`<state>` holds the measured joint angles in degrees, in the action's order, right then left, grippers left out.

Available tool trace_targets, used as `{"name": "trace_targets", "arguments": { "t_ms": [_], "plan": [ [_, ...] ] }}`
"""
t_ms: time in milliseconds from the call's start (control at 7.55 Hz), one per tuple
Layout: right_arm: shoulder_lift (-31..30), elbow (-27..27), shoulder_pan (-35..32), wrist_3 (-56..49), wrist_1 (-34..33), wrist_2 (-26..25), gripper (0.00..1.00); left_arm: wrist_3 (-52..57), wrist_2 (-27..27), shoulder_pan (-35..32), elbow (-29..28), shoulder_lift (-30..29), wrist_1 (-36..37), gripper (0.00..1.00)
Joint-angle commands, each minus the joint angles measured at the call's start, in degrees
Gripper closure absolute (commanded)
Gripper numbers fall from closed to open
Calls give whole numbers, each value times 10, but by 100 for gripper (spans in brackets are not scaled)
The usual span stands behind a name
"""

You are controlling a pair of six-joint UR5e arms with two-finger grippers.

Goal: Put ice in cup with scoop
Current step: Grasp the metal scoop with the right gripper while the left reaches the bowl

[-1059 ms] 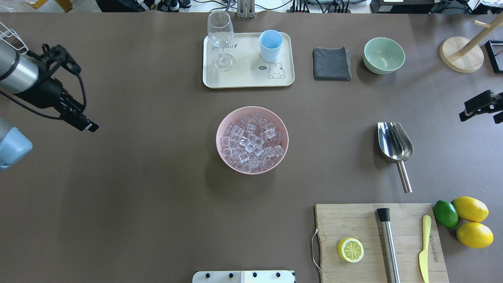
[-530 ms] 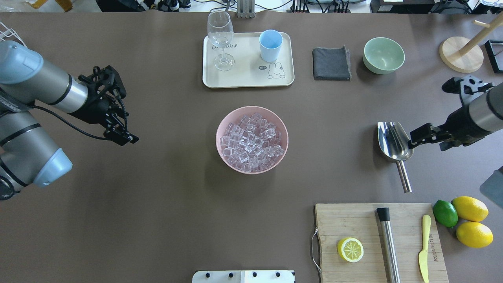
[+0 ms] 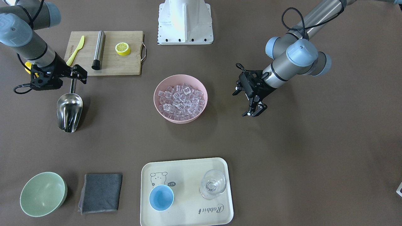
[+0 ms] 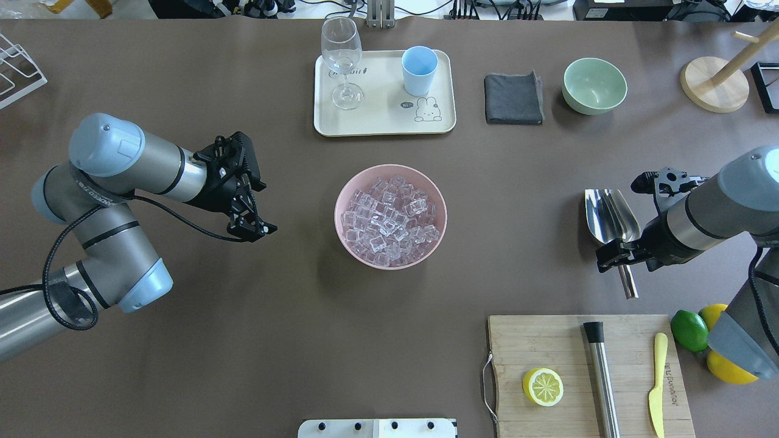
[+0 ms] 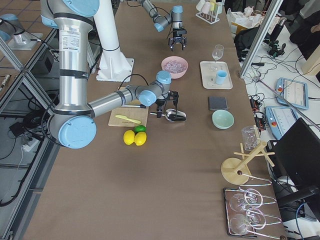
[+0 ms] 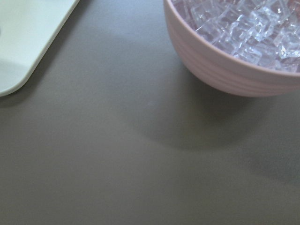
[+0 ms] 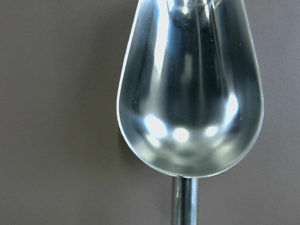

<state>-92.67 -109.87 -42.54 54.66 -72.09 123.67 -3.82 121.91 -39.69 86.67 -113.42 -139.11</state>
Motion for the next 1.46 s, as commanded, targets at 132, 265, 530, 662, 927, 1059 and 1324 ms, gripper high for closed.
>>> {"name": "trace_targets", "arguments": {
  "t_ms": [132,265,530,662,927,1059,1324],
  "plan": [
    [5,25,33,-3,0,-12,0,27,-43,42,-66,-49,-99,2],
    [4,26,36,-3,0,-12,1,62,-44,43,-70,-58,-100,2],
    [2,24,35,-1,-1,-5,86,112,-43,53,-77,-67,-100,2],
    [0,20,34,-1,-2,-4,91,142,-39,53,-77,-68,-100,2],
    [-2,18,29,-3,-3,-3,92,139,-40,53,-90,-78,-100,2],
    [-5,19,21,-4,-3,6,100,136,-38,52,-97,-87,-100,2],
    [-8,3,-2,-5,-5,10,100,109,-37,54,-98,-93,-100,2]
  ]
}}
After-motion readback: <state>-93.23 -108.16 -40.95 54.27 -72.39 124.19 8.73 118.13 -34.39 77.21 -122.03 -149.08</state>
